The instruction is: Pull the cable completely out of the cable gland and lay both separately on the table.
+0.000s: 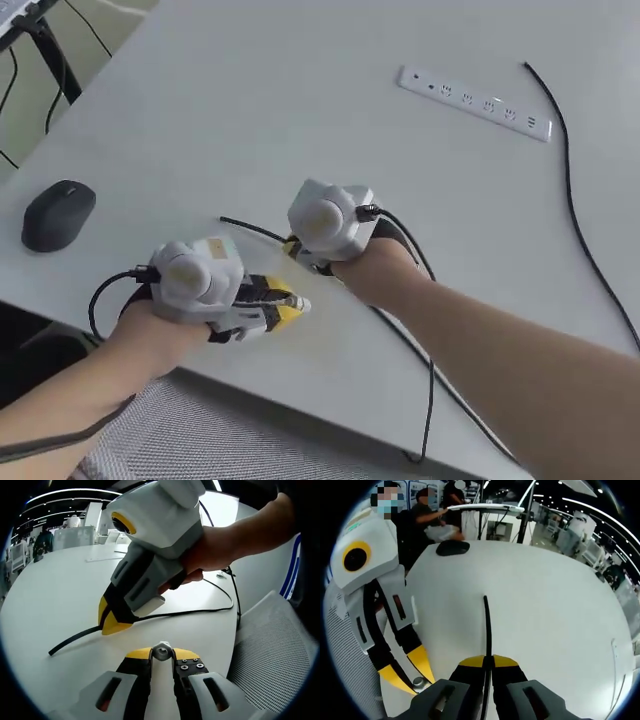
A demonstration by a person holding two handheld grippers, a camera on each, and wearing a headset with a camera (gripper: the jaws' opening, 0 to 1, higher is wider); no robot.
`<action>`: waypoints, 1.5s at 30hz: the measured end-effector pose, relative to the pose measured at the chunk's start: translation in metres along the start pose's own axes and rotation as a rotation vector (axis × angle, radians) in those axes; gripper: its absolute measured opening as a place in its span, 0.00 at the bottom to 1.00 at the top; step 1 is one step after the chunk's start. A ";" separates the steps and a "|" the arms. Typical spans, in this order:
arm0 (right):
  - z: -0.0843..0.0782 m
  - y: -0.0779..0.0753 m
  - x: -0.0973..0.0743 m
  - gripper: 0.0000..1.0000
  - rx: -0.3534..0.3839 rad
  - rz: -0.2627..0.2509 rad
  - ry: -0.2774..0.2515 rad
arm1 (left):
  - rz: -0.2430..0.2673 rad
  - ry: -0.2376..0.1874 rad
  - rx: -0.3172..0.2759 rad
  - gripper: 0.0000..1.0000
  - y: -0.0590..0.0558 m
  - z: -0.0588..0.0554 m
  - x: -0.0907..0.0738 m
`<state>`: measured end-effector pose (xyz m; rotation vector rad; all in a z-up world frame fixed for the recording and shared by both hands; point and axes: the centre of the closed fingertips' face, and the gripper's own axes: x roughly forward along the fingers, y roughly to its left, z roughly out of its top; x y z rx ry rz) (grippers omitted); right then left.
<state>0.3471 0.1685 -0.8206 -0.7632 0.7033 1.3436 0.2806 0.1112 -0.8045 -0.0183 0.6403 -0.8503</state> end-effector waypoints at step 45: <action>0.007 -0.014 -0.017 0.11 0.083 -0.078 -0.041 | 0.024 0.084 0.047 0.17 0.000 -0.016 0.002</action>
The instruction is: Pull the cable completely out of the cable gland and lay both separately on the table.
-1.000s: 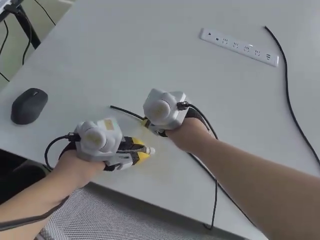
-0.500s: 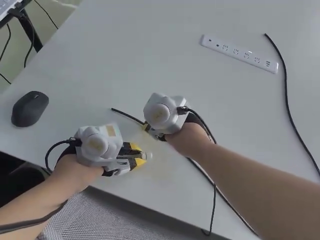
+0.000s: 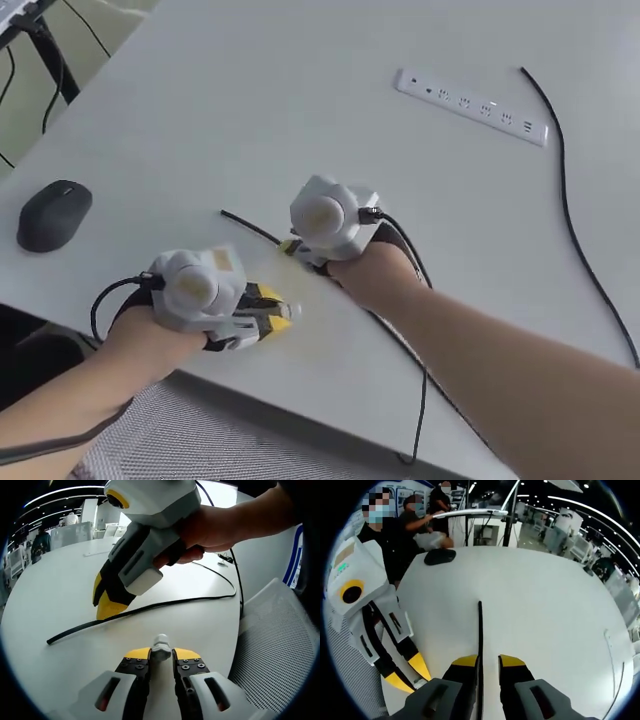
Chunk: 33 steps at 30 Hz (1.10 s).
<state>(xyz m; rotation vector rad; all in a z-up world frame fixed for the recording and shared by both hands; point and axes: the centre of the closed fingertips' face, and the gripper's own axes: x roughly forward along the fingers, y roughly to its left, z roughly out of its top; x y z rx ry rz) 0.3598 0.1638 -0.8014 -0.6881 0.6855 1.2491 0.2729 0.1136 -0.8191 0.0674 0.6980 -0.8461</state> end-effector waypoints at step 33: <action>0.006 -0.002 -0.162 0.40 0.273 -0.120 -0.331 | 0.032 -0.093 -0.030 0.43 -0.009 0.040 -0.041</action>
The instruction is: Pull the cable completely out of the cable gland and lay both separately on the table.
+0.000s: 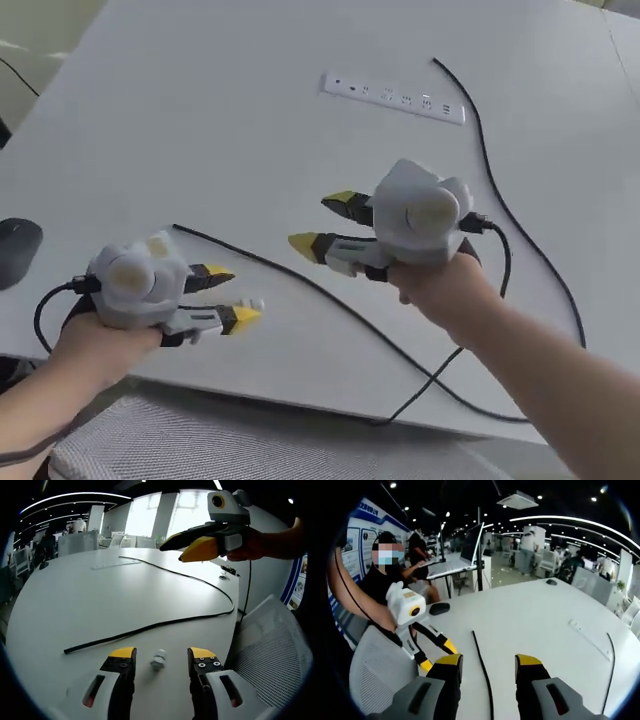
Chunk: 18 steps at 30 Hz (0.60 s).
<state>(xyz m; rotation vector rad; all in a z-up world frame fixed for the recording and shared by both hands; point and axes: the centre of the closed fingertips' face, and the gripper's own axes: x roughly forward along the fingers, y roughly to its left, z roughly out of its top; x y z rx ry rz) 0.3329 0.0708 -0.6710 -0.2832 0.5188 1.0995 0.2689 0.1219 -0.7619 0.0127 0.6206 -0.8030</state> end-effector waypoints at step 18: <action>-0.036 -0.011 -0.109 0.51 0.277 -0.151 -0.108 | -0.020 -0.116 -0.100 0.60 -0.014 0.040 -0.062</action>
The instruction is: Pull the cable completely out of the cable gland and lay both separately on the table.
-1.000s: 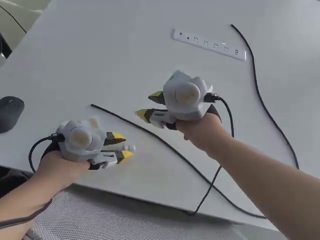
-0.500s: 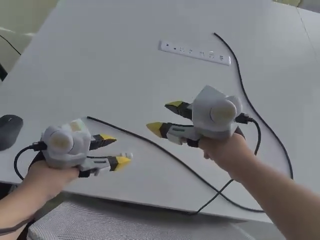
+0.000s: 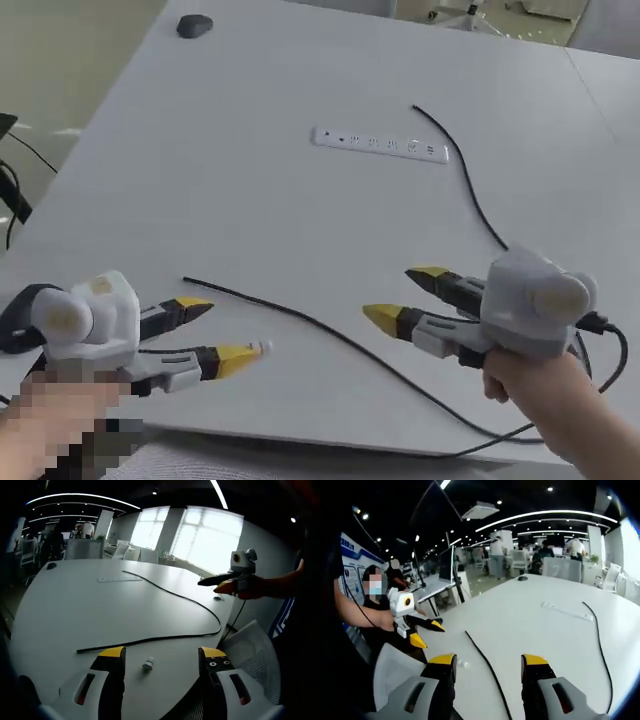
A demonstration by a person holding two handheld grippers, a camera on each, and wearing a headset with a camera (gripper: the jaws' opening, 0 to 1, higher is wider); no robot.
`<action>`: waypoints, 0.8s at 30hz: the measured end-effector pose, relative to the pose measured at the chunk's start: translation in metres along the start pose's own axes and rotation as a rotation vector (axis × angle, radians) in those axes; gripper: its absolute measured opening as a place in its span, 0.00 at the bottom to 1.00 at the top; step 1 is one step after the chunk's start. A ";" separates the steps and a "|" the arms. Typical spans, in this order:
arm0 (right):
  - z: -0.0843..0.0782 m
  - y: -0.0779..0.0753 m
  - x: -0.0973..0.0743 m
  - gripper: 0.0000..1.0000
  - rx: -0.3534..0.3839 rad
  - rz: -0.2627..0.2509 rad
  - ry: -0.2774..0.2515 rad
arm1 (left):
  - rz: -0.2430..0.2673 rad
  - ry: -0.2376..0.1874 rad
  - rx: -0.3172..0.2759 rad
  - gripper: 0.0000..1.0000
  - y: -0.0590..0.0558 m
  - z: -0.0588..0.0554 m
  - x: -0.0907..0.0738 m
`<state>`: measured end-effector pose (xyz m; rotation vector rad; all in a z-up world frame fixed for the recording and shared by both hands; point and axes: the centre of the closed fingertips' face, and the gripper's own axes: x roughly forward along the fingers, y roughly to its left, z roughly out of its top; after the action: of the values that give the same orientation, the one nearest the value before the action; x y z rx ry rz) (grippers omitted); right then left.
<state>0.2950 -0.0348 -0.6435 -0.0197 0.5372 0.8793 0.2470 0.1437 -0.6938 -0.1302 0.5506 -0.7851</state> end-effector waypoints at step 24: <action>-0.080 0.016 -0.038 0.86 0.063 0.019 0.095 | 0.050 0.043 -0.019 0.84 -0.003 -0.022 -0.029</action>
<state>0.2287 -0.0703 -0.6922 0.0013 0.6546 0.8828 0.2169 0.1638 -0.6987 -0.1171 0.6000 -0.7351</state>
